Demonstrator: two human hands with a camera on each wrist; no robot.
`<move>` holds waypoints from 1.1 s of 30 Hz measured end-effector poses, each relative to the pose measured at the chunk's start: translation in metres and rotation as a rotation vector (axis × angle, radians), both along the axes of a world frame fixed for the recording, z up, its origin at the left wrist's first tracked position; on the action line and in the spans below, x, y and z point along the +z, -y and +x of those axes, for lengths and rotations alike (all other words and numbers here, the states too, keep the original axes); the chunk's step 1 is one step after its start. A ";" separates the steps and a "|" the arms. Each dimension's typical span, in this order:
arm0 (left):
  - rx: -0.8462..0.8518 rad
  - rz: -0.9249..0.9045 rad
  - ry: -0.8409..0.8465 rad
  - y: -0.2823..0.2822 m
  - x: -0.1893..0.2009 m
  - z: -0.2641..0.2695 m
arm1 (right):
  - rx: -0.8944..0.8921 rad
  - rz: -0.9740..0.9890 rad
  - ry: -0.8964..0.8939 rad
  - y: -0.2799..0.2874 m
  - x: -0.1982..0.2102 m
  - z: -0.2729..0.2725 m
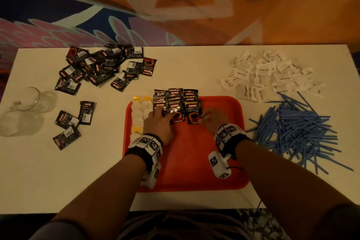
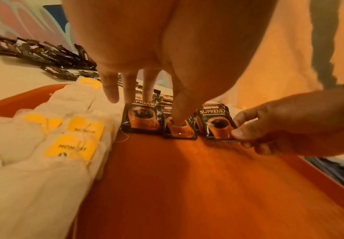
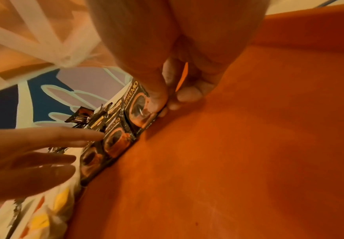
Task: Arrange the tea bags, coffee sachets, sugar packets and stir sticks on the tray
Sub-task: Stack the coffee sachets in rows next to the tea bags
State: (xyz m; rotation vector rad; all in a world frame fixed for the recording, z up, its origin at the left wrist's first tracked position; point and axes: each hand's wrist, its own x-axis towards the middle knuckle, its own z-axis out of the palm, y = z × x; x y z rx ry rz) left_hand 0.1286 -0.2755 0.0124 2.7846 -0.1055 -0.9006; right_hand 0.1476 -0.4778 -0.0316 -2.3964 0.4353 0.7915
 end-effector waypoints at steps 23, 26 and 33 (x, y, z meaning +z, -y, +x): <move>-0.132 0.107 0.015 -0.005 -0.005 -0.002 | -0.154 0.051 0.113 -0.016 -0.017 0.011; -0.137 0.109 0.026 -0.007 -0.006 -0.002 | -0.154 0.048 0.118 -0.017 -0.018 0.012; -0.138 0.091 0.040 -0.010 -0.007 -0.001 | -0.123 0.030 0.125 -0.021 -0.019 0.014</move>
